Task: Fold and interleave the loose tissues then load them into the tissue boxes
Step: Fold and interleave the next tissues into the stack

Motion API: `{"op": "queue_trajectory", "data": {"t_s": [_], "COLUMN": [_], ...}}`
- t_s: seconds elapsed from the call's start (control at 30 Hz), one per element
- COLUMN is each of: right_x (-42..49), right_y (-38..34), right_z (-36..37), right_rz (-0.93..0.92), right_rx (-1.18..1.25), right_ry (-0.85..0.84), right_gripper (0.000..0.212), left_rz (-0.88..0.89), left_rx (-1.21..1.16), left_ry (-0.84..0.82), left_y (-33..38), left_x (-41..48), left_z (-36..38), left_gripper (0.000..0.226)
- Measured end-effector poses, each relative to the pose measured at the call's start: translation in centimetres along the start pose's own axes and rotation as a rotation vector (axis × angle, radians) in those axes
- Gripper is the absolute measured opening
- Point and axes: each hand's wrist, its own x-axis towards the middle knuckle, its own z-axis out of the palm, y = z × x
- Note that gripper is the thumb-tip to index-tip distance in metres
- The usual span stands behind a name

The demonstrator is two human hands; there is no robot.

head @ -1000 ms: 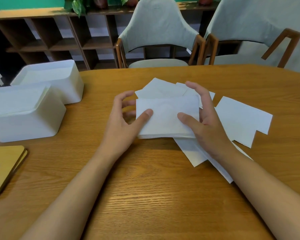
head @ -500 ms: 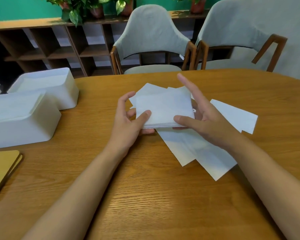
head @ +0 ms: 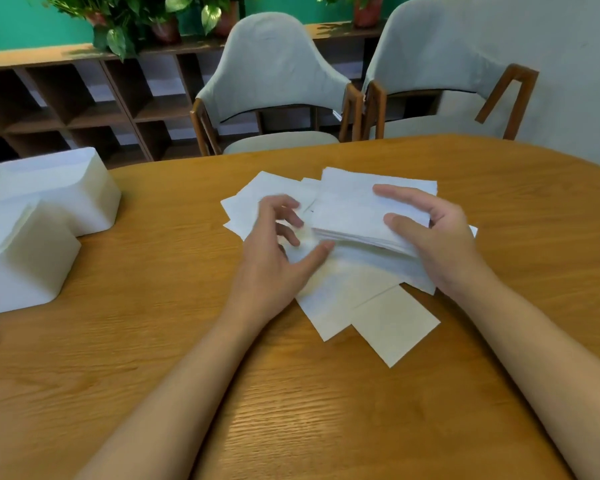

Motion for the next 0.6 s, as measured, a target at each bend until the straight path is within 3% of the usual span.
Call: {"op": "queue_trajectory", "data": {"t_s": [0.1,0.2,0.4,0.6], "right_x": [0.6,0.9,0.9,0.8], "right_y": [0.9,1.3,1.7,1.6], "right_z": [-0.5,-0.2,1.1,1.5], "right_rz": [0.003,-0.003,-0.038,-0.059], "right_rx": [-0.038,-0.065,-0.09,-0.142], "right_ry": [0.075,0.079,-0.011,-0.069], "right_gripper": [0.034,0.033,0.034,0.033], "left_rz": [0.232,0.27,0.292,0.478], "left_rx": [0.165,0.26,0.313,0.365], "left_ry": [-0.202,-0.366,-0.378,-0.322], "left_y": [0.4,0.4,-0.1,0.3], "left_x": [-1.1,-1.4,-1.3,-1.4], "left_z": [0.4,1.2,1.6,1.8], "left_gripper": [0.038,0.048,0.03,0.011]}}
